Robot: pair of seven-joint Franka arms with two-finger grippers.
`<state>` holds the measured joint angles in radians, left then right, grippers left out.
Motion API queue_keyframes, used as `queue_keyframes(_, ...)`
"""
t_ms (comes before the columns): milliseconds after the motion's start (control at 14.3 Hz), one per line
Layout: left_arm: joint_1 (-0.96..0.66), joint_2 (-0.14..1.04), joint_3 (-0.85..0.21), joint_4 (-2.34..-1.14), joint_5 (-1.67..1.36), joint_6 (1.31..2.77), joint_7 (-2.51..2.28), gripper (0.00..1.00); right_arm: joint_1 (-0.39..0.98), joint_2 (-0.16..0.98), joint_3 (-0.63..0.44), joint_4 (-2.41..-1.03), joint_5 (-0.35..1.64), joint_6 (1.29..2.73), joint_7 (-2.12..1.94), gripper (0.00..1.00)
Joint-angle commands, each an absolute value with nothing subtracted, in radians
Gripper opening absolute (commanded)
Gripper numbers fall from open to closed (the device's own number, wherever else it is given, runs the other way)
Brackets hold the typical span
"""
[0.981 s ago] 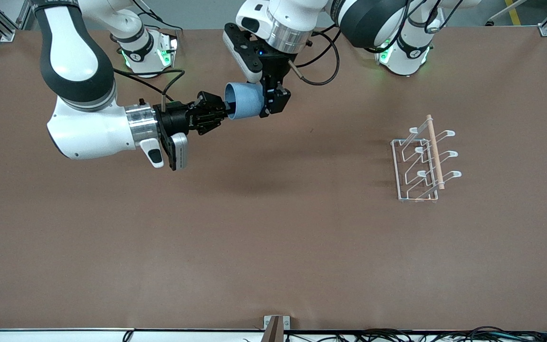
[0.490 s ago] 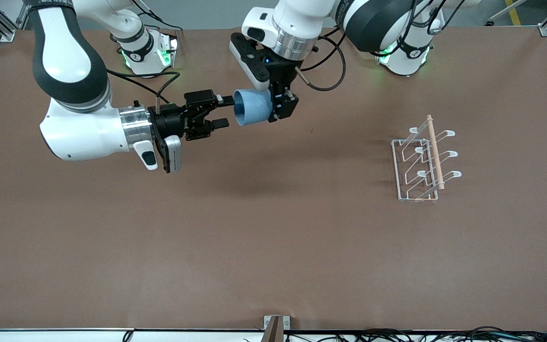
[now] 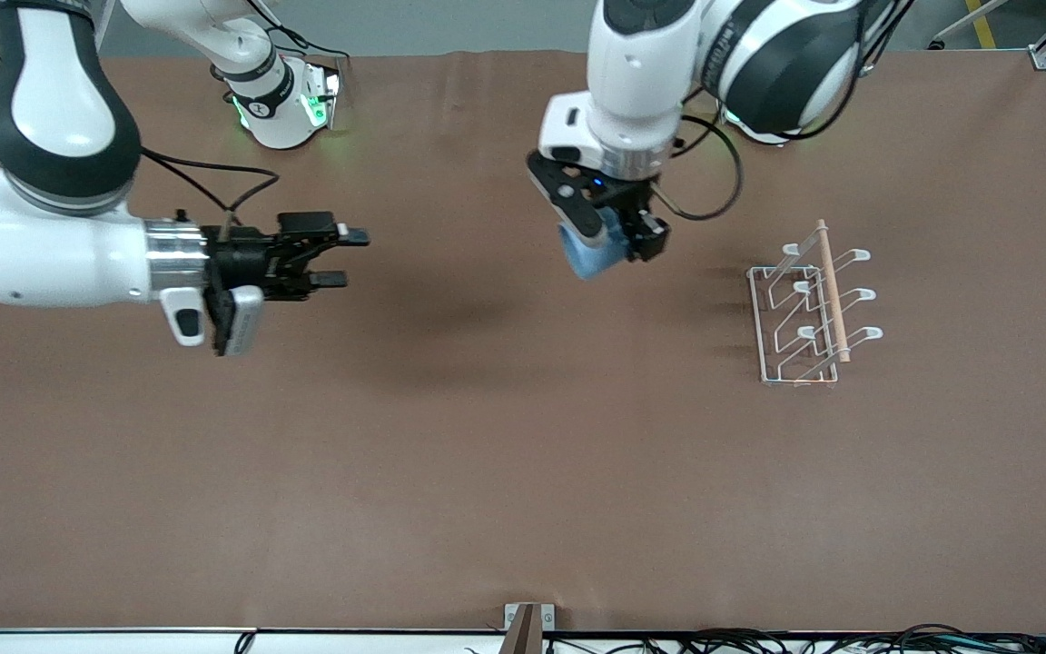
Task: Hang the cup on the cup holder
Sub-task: 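Carry the cup to the rack while the right gripper releases, withdraws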
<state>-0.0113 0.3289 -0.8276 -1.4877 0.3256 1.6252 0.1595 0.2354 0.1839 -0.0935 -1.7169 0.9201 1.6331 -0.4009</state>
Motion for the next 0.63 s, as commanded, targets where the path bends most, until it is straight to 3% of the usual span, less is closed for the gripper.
queue_keyframes(0,0.037,0.367,-0.836,-1.5,0.438,1.473,0.224,0.31,0.181,0.108,-0.087,-1.74,0.755,1.664,-0.403,1.0)
queue_keyframes(560,0.127,0.39,-0.836,-1.684,0.744,1.256,0.339,0.31,0.115,0.052,-0.092,-1.709,0.333,1.72,-0.396,1.0)
